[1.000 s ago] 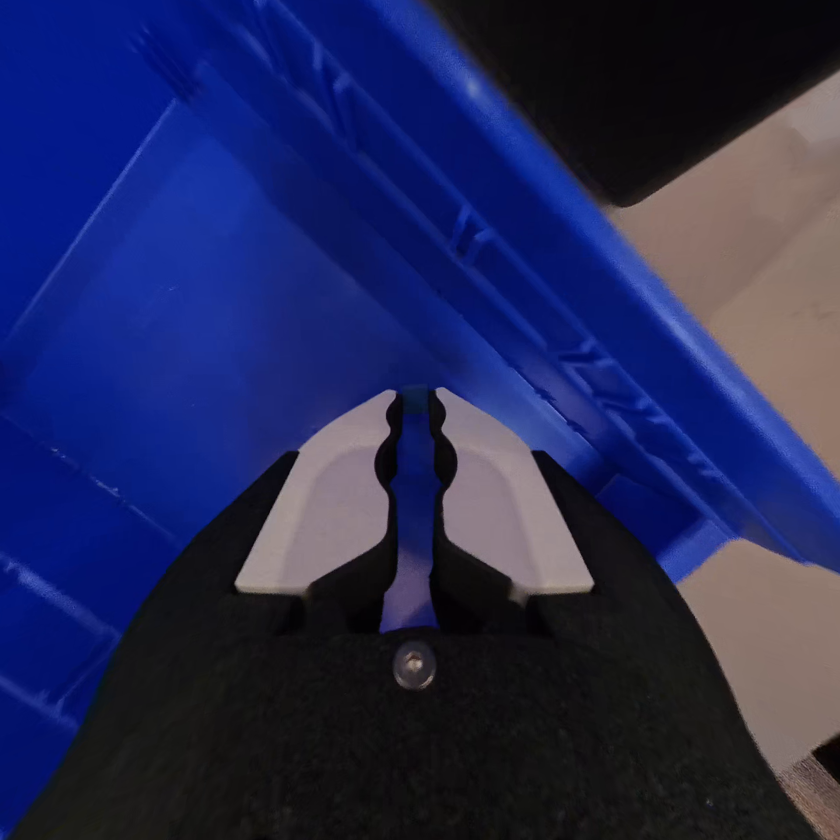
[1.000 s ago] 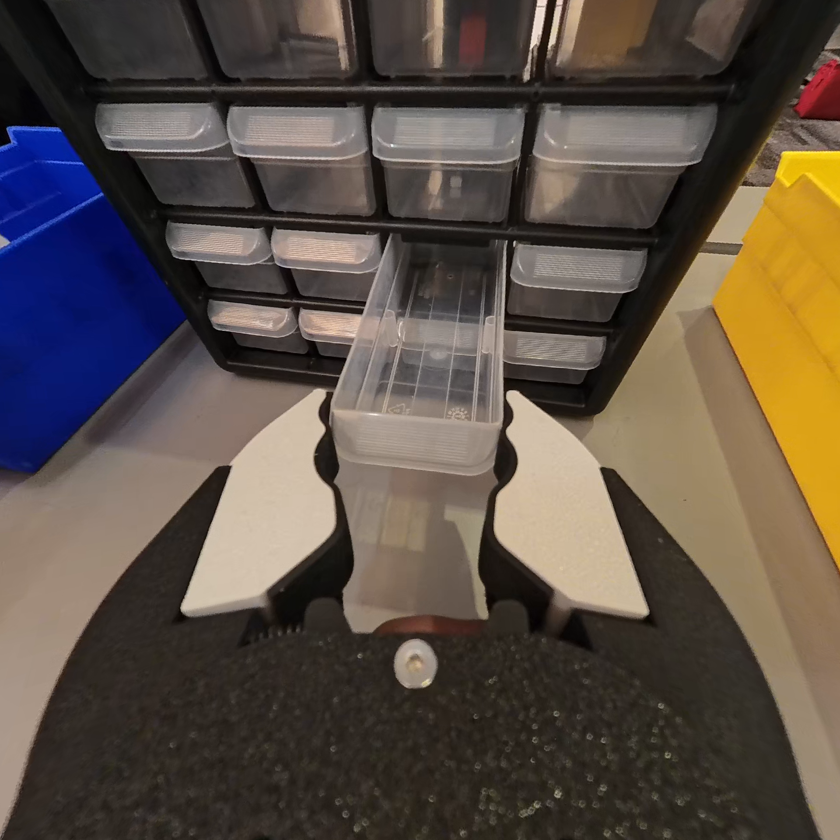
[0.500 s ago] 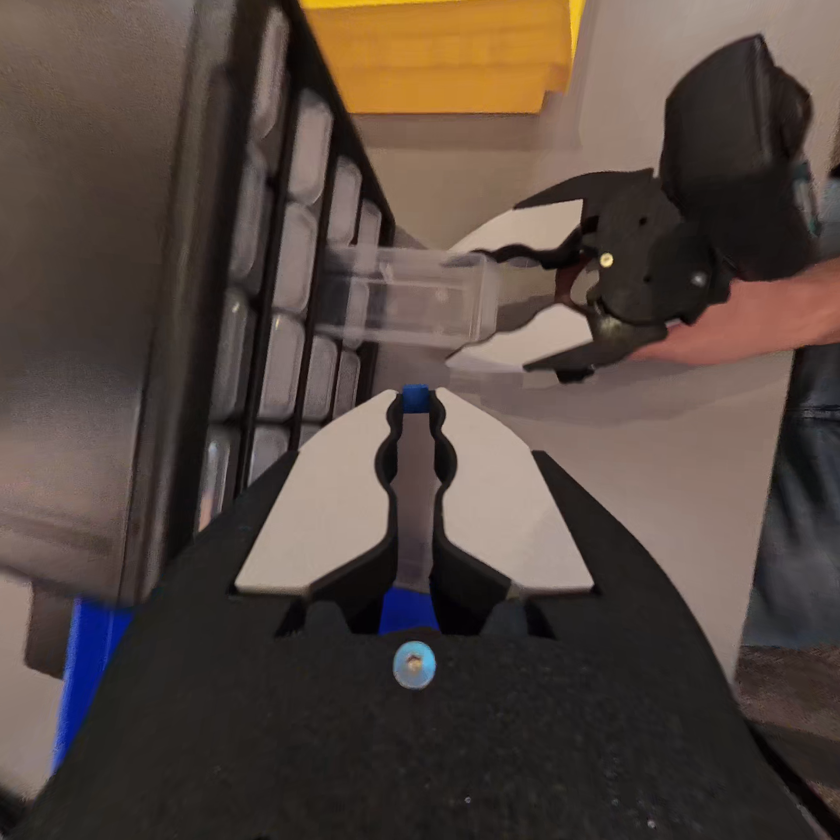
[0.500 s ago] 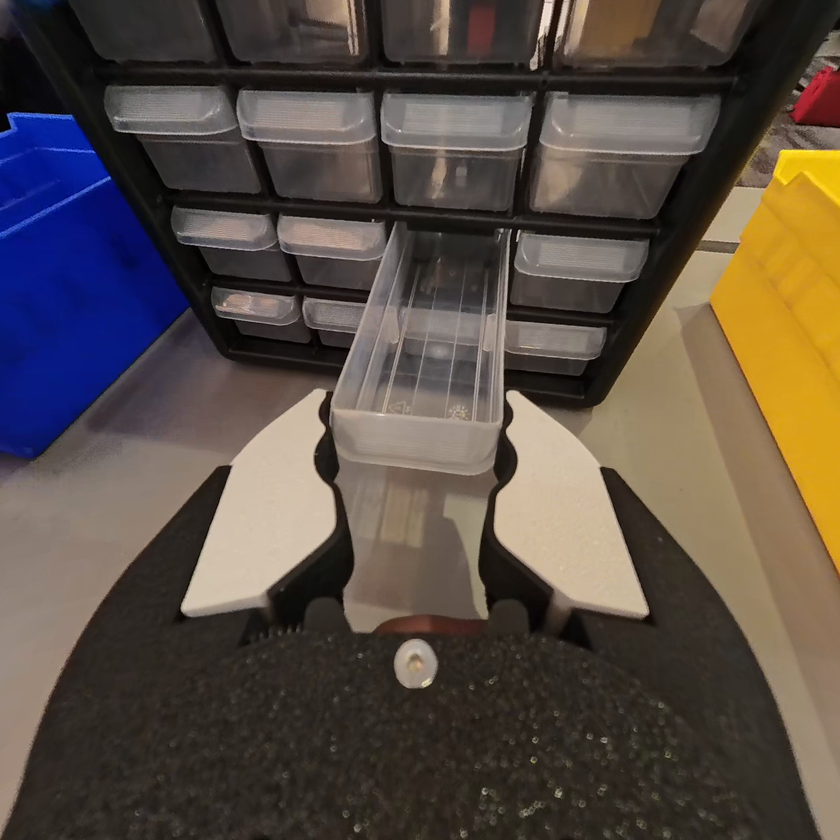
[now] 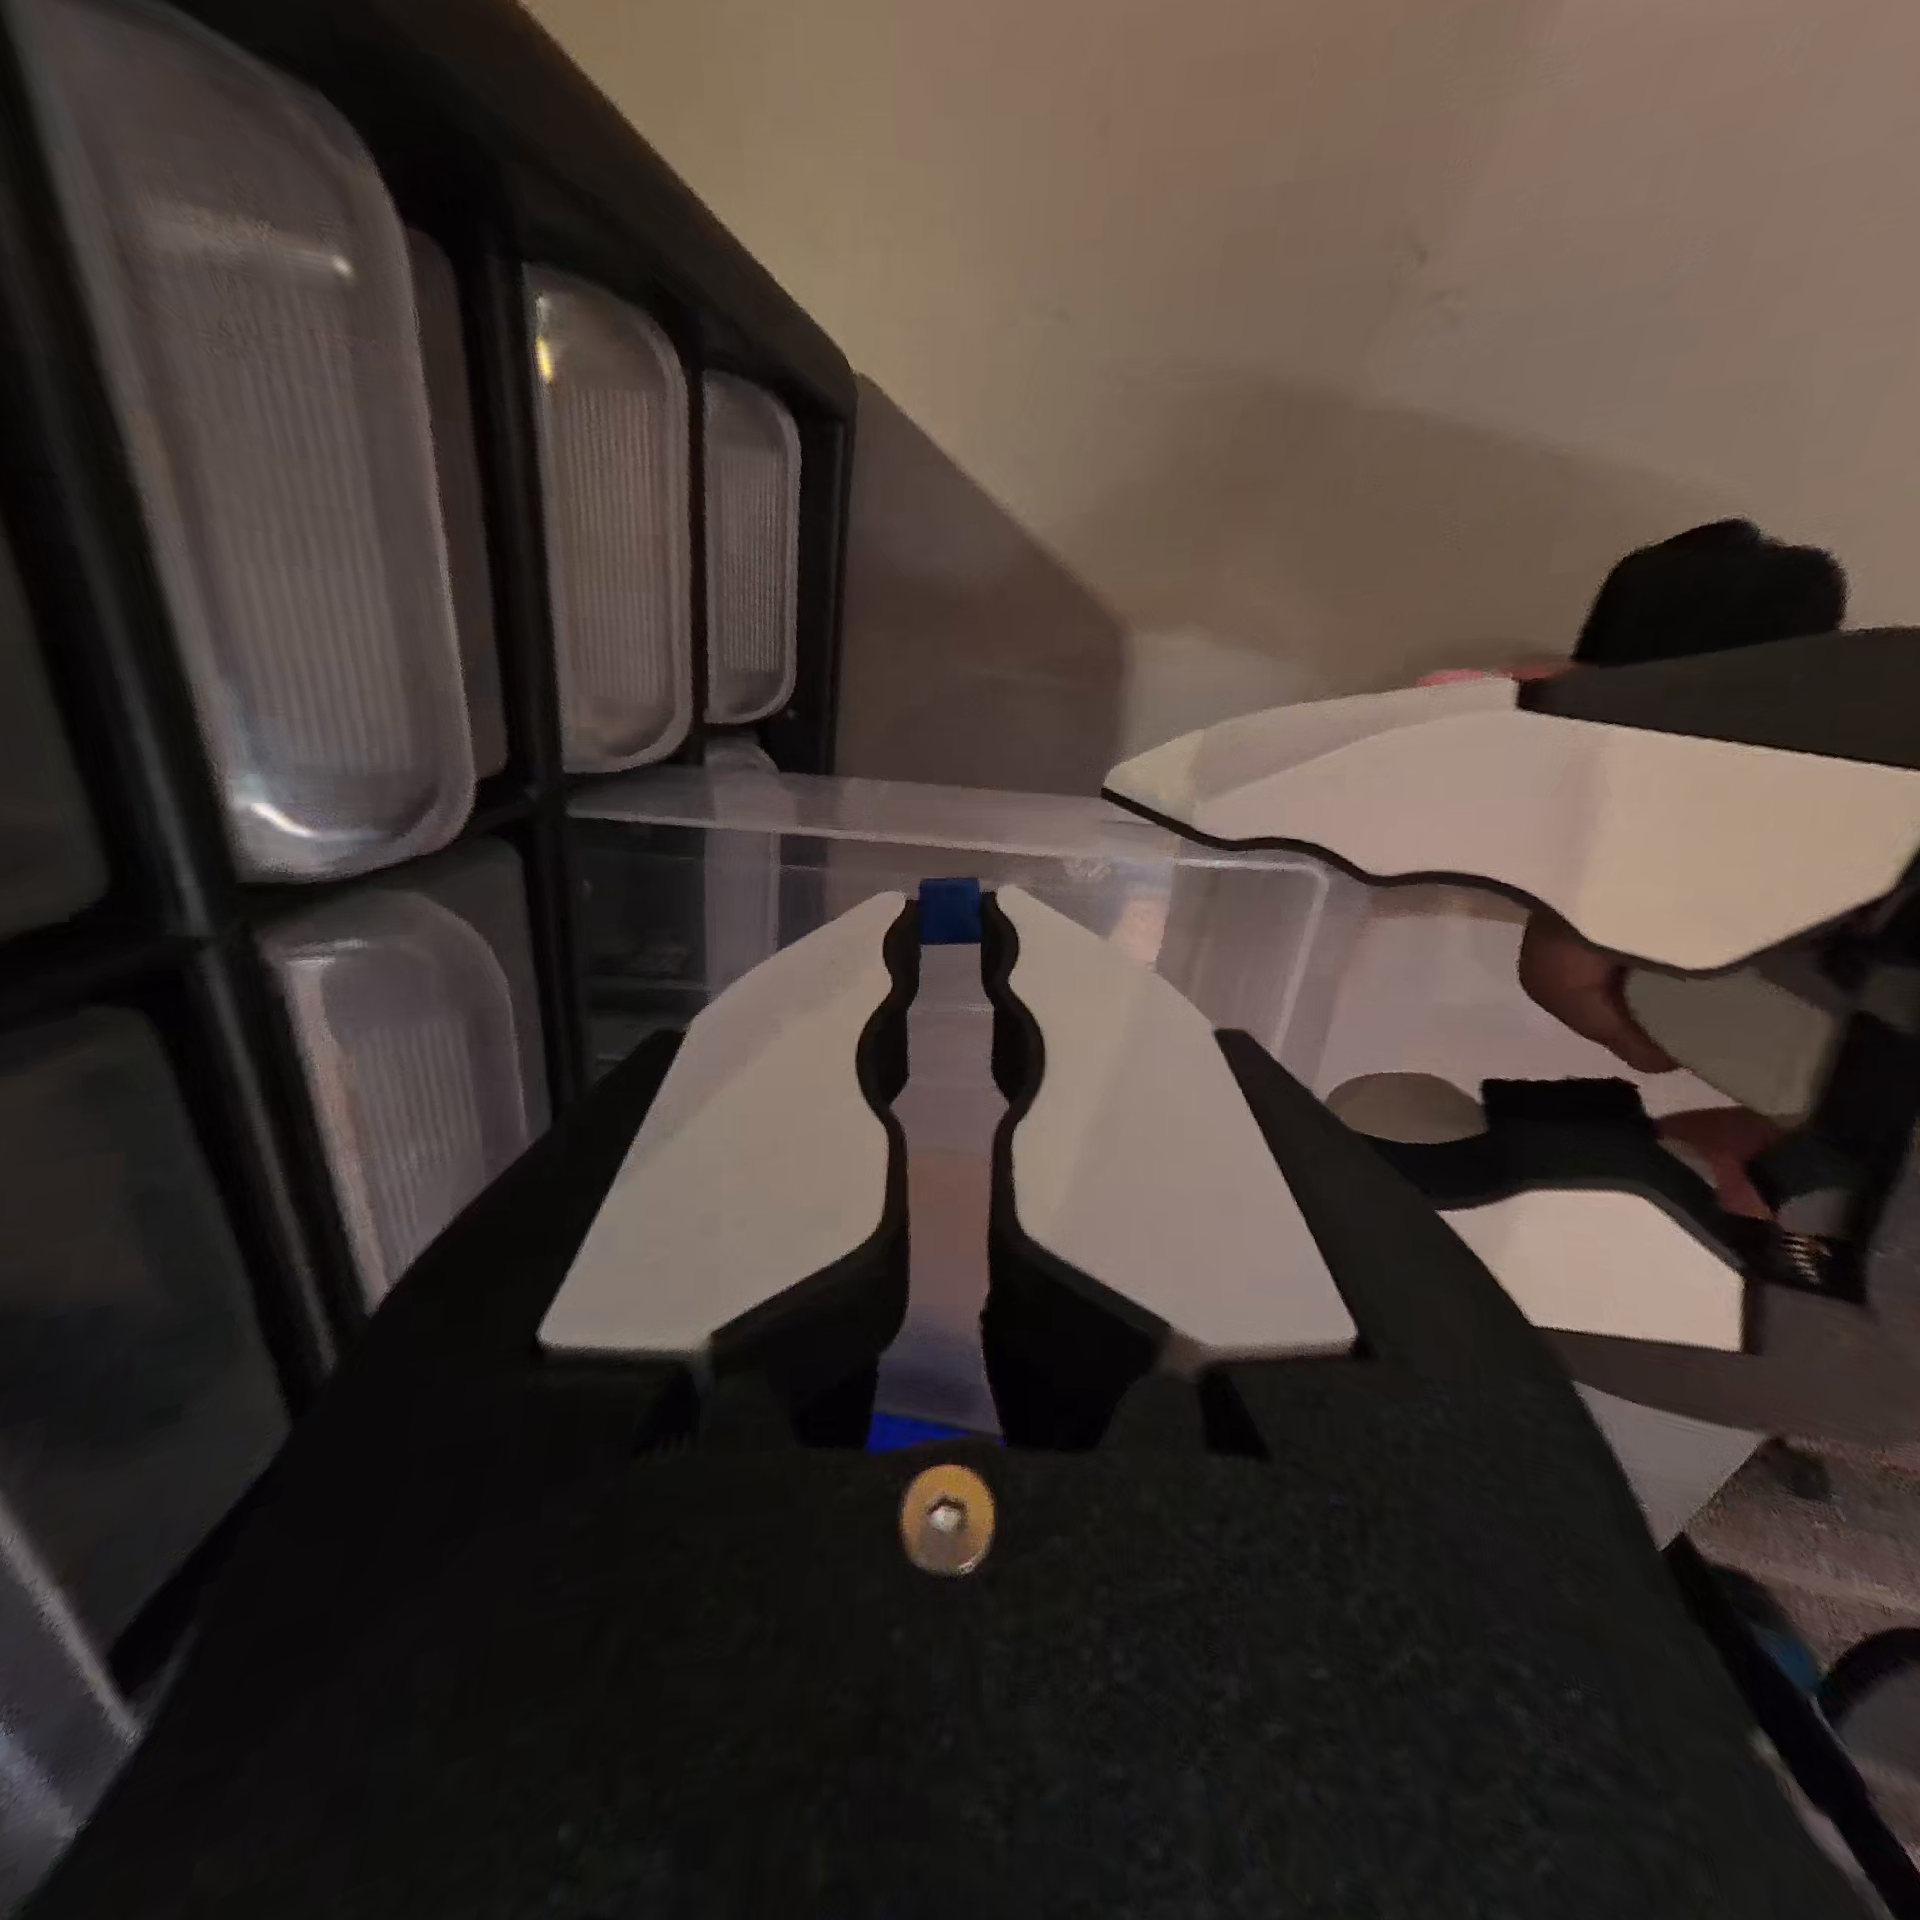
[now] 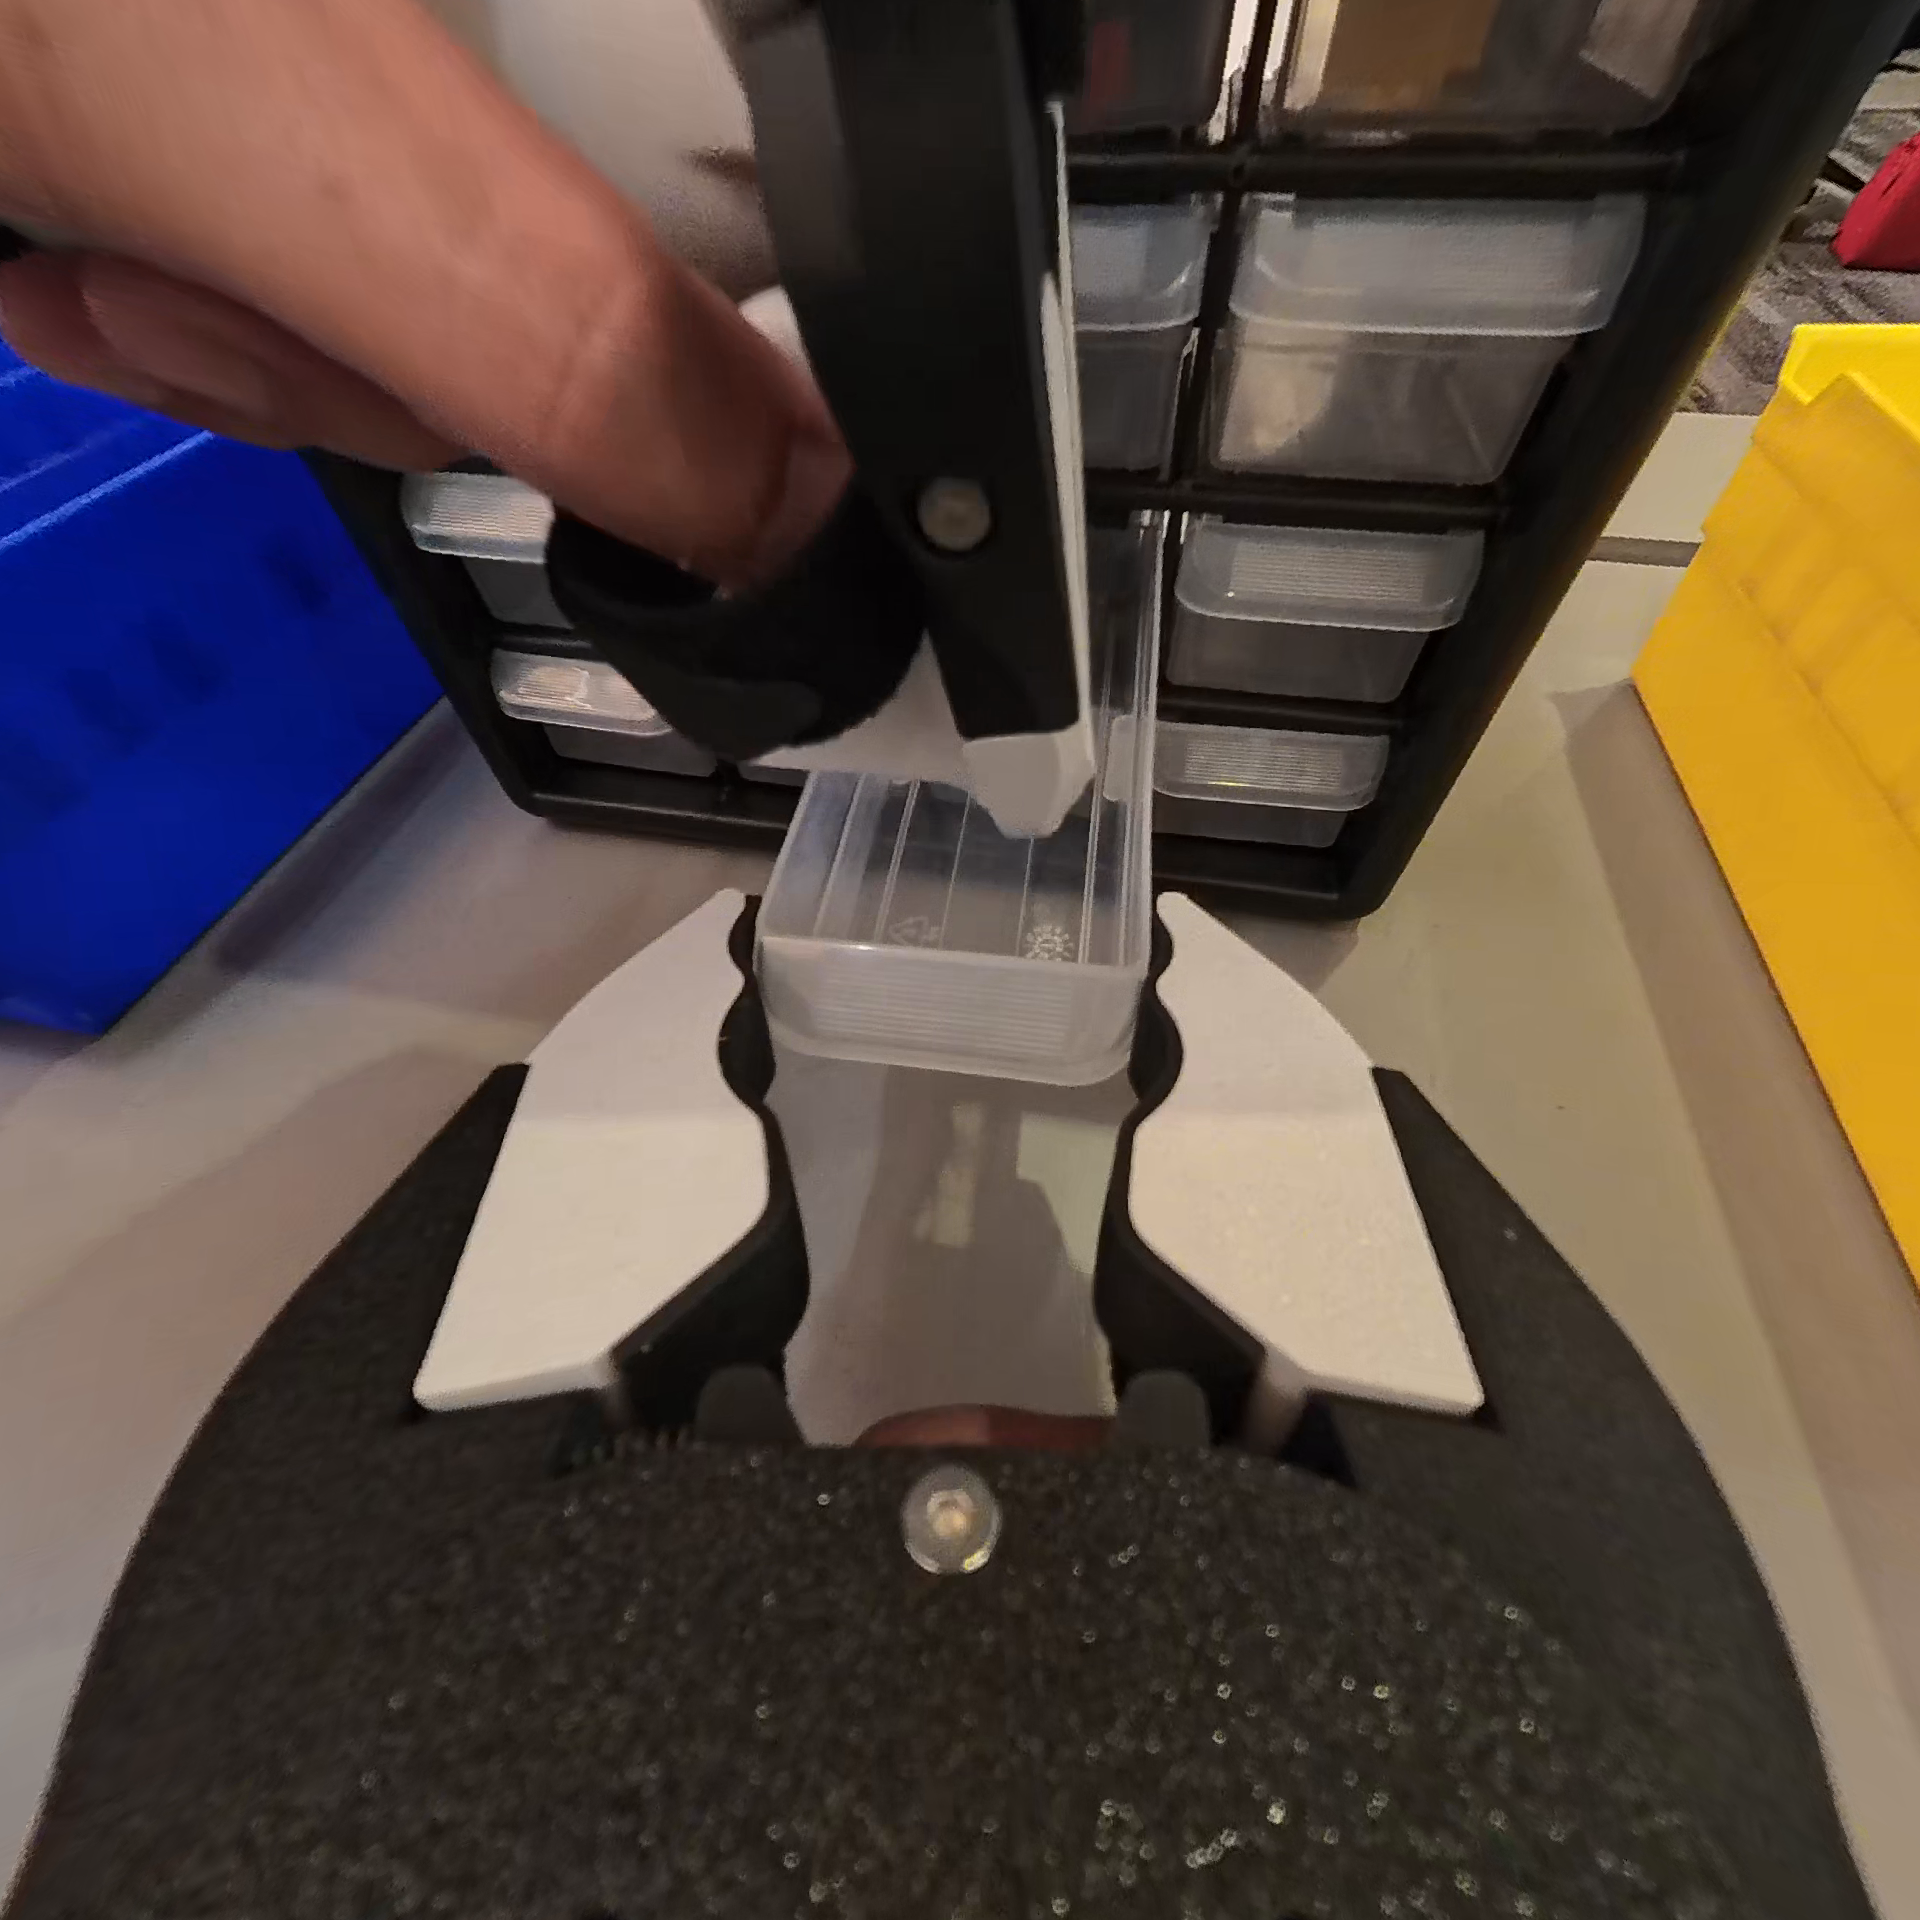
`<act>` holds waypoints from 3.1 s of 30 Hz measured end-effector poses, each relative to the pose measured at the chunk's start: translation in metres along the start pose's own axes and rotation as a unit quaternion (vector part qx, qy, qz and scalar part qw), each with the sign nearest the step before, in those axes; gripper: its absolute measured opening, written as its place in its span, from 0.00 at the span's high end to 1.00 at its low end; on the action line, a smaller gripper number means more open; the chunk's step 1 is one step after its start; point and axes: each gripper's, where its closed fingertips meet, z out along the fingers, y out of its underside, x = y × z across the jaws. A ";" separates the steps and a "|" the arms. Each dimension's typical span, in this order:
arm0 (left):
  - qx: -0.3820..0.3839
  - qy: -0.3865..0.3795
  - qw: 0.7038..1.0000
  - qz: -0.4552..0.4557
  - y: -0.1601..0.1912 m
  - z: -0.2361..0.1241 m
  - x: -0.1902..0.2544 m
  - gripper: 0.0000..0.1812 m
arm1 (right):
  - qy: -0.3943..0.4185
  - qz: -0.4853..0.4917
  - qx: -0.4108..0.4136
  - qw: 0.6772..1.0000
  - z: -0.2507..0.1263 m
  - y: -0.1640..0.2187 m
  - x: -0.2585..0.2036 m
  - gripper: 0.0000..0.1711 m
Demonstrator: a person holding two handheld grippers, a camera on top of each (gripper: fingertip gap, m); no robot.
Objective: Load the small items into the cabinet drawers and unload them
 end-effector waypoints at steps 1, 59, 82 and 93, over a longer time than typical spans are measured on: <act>-0.009 -0.002 1.000 0.002 0.001 0.002 0.000 0.94 | 0.000 0.000 0.000 1.000 0.000 0.000 0.000 0.61; 0.362 -0.149 0.835 -0.386 0.134 -0.015 0.171 0.75 | -0.078 -0.035 0.043 0.995 -0.004 -0.014 -0.008 0.90; 0.388 -0.170 0.806 -0.413 0.145 -0.021 0.160 0.56 | -0.089 -0.057 -0.017 0.994 0.069 -0.024 -0.007 0.79; 0.444 -0.273 0.758 -0.392 0.166 -0.056 0.132 0.52 | -0.173 -0.091 0.051 0.979 -0.016 -0.042 -0.003 0.79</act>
